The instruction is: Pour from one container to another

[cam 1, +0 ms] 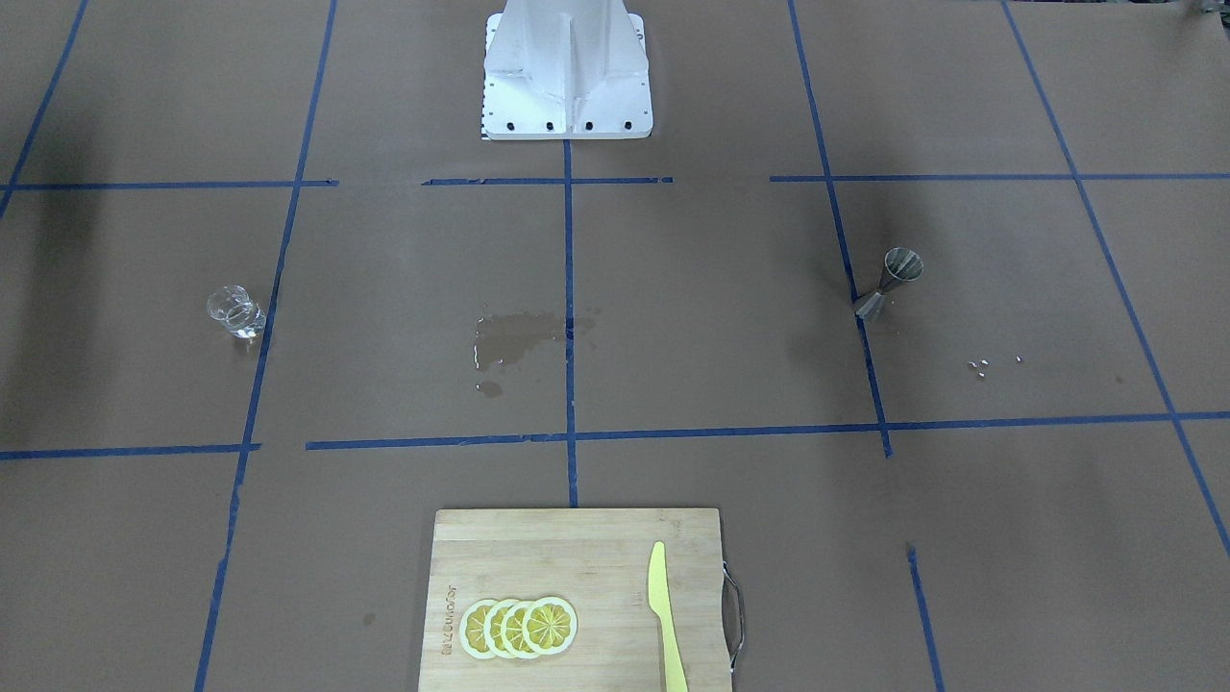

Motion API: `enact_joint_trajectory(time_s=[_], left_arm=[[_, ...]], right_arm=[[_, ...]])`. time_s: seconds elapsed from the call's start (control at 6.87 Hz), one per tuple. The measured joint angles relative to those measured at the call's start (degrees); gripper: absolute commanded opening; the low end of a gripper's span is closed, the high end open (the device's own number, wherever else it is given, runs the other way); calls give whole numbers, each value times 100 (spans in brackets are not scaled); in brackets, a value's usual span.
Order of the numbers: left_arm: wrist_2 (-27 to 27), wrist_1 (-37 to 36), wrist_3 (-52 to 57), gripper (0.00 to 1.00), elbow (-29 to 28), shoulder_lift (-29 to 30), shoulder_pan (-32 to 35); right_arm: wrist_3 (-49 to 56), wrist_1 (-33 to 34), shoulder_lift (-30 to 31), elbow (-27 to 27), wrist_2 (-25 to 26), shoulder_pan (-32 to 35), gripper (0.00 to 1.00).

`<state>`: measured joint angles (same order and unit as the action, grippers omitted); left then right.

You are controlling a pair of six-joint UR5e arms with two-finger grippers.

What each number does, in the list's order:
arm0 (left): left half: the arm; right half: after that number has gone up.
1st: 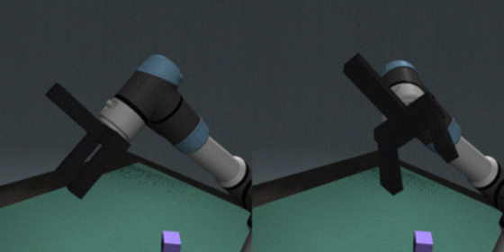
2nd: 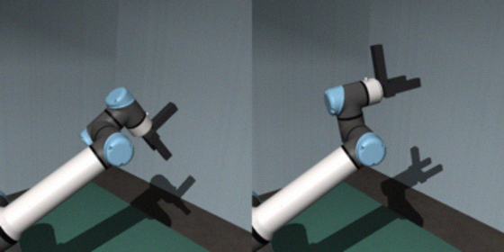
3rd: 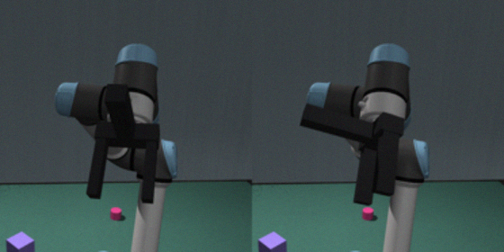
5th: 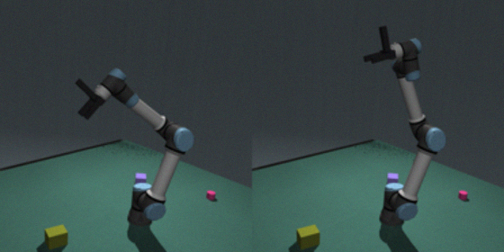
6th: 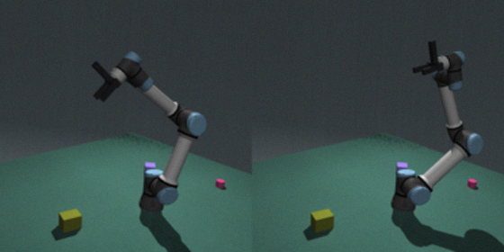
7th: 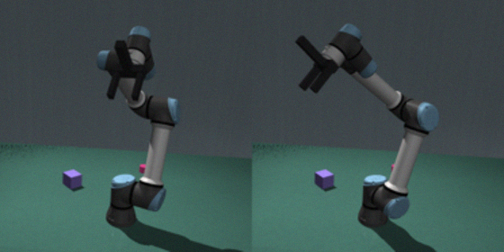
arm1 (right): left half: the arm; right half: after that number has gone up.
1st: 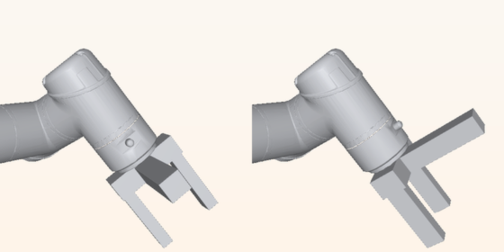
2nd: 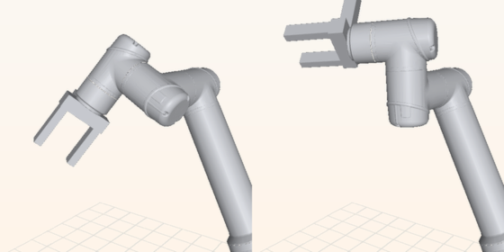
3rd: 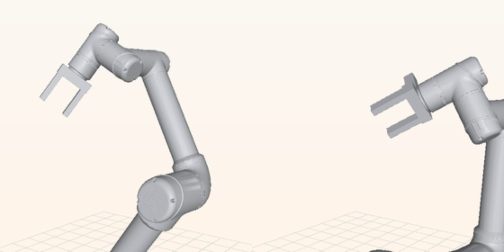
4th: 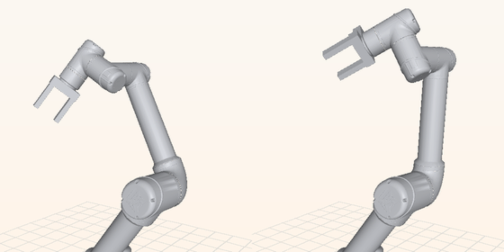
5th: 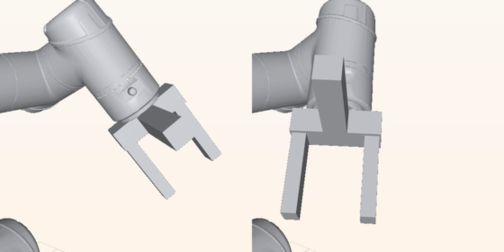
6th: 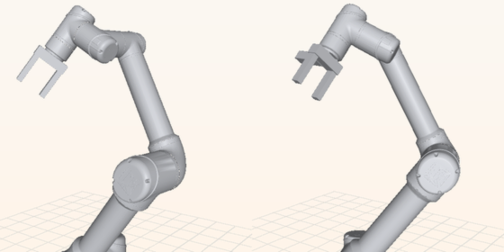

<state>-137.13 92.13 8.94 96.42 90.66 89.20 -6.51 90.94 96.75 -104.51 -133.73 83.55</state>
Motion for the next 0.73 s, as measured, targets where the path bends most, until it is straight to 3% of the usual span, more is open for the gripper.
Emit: enact_joint_trajectory(time_s=[0.29,0.44,0.73], left_arm=[[-264,750,-1081,100,222,-6,-356],[-175,1669,-2079,100,240,-29,-807],[693,3639,-4114,100,317,-82,-1787]], right_arm=[[-13,-11,-40,-11,-56,-65,100],[-15,-16,-54,-12,-57,-111,100],[-17,-63,-69,-14,-47,-172,100]])
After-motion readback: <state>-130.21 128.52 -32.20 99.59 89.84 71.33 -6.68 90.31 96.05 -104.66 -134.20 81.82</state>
